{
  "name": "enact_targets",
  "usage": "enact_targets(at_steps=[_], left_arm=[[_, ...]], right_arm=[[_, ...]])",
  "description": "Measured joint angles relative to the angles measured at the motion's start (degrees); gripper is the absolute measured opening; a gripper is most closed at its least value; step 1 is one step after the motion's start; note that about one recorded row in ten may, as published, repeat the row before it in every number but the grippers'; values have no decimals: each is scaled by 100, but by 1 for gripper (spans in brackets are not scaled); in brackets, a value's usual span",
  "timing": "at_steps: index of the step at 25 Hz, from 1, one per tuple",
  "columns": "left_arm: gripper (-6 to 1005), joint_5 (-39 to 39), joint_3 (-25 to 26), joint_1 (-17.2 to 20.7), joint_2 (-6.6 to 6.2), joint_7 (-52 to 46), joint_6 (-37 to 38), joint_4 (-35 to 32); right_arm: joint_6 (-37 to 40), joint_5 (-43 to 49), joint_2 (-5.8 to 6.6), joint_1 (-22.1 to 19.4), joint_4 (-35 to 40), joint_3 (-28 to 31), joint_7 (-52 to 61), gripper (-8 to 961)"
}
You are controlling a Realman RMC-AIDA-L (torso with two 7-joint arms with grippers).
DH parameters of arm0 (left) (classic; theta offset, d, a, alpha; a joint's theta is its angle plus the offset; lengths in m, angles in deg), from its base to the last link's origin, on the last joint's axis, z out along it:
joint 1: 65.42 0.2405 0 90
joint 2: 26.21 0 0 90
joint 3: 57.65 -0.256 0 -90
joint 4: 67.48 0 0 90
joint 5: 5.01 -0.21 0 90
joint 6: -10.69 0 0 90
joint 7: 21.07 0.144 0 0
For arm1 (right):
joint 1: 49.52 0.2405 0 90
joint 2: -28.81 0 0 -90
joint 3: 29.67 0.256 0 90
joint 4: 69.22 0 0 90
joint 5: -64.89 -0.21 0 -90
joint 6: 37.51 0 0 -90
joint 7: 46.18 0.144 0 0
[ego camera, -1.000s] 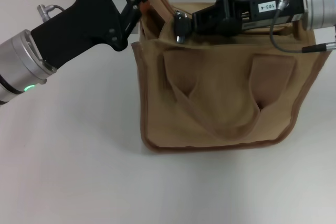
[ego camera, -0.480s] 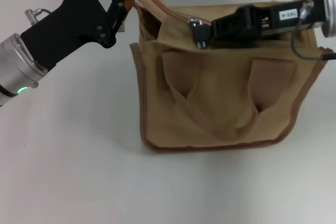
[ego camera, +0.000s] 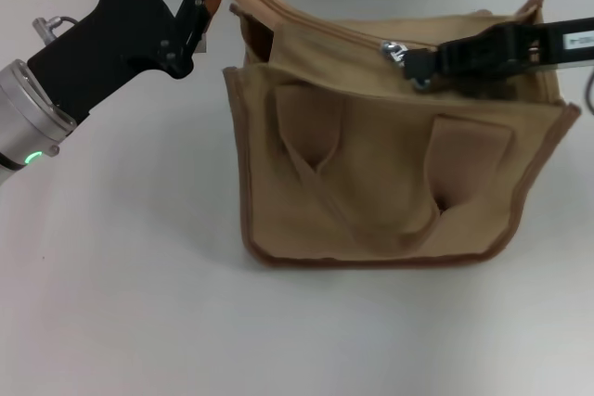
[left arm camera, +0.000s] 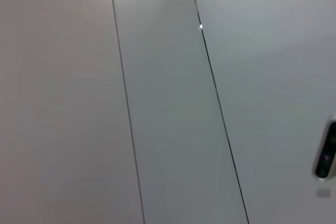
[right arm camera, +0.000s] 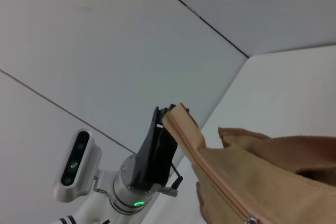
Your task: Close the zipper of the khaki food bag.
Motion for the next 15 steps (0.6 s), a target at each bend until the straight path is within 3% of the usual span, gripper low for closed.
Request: enact_targets(at_steps=[5,12,15], left_arm=[[78,60,38,-9,3,-17,-104,12],[79,95,11,-36,19,-87,-259,23],[80,95,29,-50,22,-88,-300,74]], right_arm=[[249,-1,88,-132,78,233,-98,26],[572,14,335,-452,109,446,-285,29],[658,26,386,-513,95,530,-340,30]])
